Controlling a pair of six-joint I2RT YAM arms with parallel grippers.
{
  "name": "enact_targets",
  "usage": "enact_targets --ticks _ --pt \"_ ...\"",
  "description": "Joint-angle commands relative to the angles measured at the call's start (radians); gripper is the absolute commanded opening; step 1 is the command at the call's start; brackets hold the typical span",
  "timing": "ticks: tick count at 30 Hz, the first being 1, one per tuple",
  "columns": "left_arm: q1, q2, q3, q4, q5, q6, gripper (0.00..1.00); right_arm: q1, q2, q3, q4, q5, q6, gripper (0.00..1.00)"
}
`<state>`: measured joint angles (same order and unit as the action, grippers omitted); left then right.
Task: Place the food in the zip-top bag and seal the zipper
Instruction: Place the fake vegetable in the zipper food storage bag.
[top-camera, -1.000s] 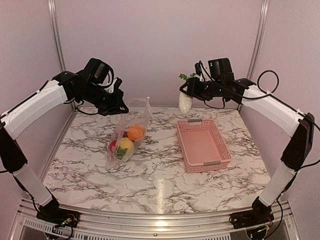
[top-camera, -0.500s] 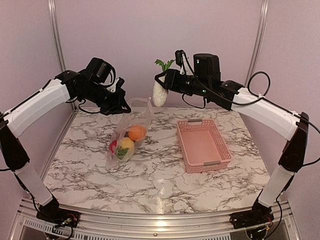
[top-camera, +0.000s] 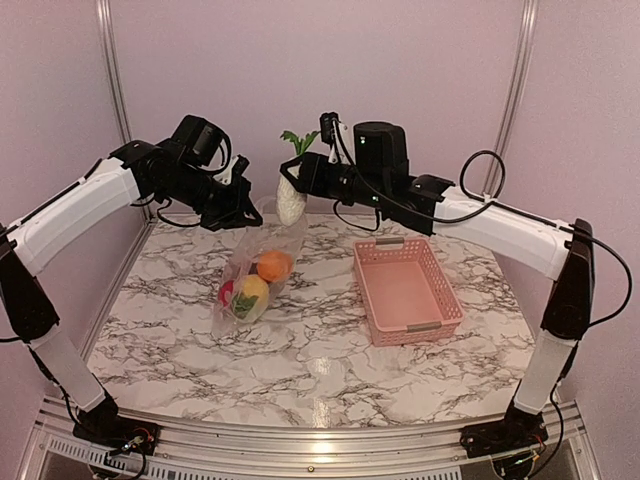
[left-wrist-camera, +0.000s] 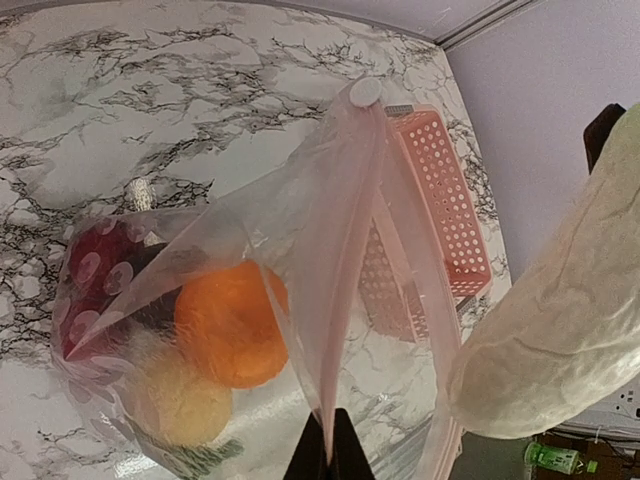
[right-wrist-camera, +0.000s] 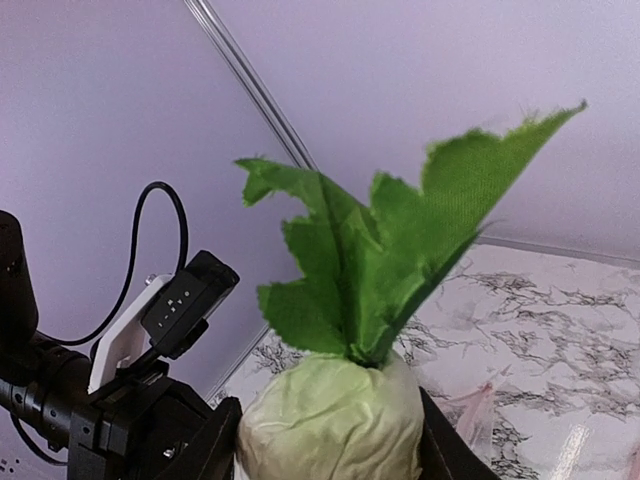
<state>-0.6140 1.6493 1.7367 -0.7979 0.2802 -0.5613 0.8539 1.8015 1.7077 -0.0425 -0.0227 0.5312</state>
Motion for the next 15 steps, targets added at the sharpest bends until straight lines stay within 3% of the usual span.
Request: enact_targets --ticks 1,10,15 --pt "0.005 -0.042 0.027 -0.008 0.017 -0.013 0.00 0.024 0.021 0.055 0.066 0.045 0.009 0.37" --pt "0.011 -0.051 0.023 0.001 0.005 -0.024 0.00 0.081 0.101 0.122 0.029 0.099 0.076 0.39" --pt "0.014 -0.056 0.023 0.006 -0.005 -0.029 0.00 0.094 0.119 0.154 -0.030 0.082 0.080 0.50"
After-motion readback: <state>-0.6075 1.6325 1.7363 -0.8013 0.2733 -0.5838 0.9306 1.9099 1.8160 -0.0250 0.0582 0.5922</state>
